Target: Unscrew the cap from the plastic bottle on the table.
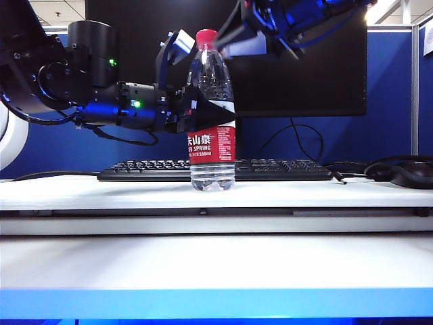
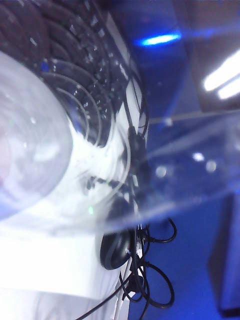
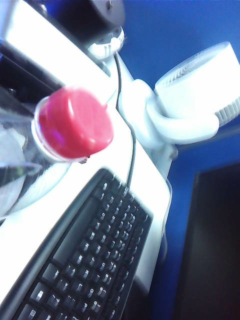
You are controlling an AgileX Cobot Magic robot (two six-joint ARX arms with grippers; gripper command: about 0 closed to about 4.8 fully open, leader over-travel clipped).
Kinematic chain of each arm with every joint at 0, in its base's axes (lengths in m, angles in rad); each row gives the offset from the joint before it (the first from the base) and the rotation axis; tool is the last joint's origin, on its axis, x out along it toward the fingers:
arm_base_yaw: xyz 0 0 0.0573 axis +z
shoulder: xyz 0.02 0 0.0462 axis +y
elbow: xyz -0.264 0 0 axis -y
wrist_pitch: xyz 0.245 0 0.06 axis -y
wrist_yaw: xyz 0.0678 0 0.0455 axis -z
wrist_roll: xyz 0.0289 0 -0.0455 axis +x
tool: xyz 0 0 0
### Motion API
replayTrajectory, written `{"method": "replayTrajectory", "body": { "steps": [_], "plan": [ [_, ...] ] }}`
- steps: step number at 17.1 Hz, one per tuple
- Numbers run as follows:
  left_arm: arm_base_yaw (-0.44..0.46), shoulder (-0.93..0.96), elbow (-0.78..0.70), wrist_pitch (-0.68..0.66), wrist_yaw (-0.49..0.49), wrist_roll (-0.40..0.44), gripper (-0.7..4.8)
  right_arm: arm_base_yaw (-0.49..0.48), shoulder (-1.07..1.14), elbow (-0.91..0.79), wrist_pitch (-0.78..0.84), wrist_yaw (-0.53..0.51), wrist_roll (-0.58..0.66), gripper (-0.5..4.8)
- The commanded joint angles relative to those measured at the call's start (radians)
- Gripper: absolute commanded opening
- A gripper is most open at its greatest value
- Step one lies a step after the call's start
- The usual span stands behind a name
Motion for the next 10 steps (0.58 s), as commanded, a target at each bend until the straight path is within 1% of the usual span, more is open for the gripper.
{"method": "replayTrajectory", "body": {
  "steps": [1,2,3,4,5,7,8,10],
  "plan": [
    [-0.007,-0.002,0.0,-0.011,0.007,0.006,2.41,0.011,-0.016,0.003,-0.011,0.003,-0.011,2.03],
    [-0.007,-0.002,0.0,-0.016,0.007,0.006,2.41,0.011,-0.021,0.002,-0.02,0.009,-0.023,2.55],
    [-0.007,-0.002,0.0,-0.023,0.007,0.008,2.41,0.011,-0.035,0.002,-0.031,0.031,-0.023,2.8],
    [-0.007,-0.002,0.0,-0.024,0.007,0.011,2.41,0.011,-0.043,0.002,-0.031,0.031,-0.031,3.12],
    [-0.007,-0.002,0.0,-0.027,0.008,0.011,2.41,0.011,-0.049,0.002,-0.029,0.031,-0.034,3.3],
    [-0.007,-0.002,0.0,-0.032,0.015,0.011,2.41,0.011,-0.056,0.003,-0.024,0.033,-0.047,3.3],
    [-0.007,-0.002,0.0,-0.034,0.034,0.014,2.41,0.011,-0.058,0.003,-0.021,0.034,-0.056,3.3],
    [-0.007,-0.002,0.0,-0.034,0.035,0.014,2.41,0.011,-0.057,0.003,-0.005,0.034,-0.057,3.29]
  ]
}}
